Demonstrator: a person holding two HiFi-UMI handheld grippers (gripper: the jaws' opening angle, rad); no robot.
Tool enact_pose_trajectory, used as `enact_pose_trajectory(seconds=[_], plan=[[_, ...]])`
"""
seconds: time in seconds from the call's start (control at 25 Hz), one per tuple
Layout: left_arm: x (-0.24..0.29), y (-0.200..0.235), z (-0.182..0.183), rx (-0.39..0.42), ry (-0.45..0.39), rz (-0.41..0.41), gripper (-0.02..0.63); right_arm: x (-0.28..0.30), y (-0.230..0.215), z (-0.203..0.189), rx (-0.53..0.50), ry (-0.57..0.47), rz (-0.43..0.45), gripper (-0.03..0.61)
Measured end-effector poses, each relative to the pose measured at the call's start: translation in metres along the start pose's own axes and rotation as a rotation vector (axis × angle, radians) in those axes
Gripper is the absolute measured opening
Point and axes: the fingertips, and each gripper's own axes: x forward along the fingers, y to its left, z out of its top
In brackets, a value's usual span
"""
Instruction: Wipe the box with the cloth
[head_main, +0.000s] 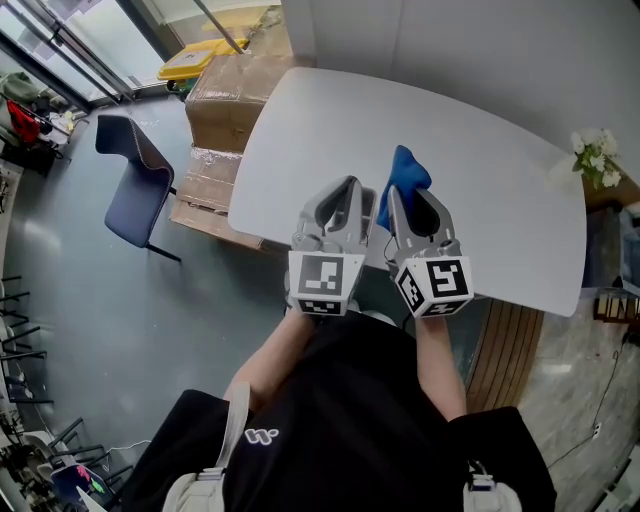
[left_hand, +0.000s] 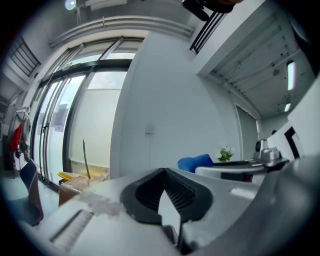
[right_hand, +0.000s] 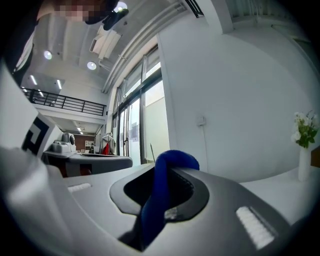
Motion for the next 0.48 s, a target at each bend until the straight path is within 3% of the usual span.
enact_pose_trajectory(seconds=[0.48], plan=[[-0.0072, 0.0031, 0.0009, -0.008, -0.004, -0.004, 0.000, 0.0014, 0.0044, -0.0016, -0.002, 0.002, 0.001, 0.052]])
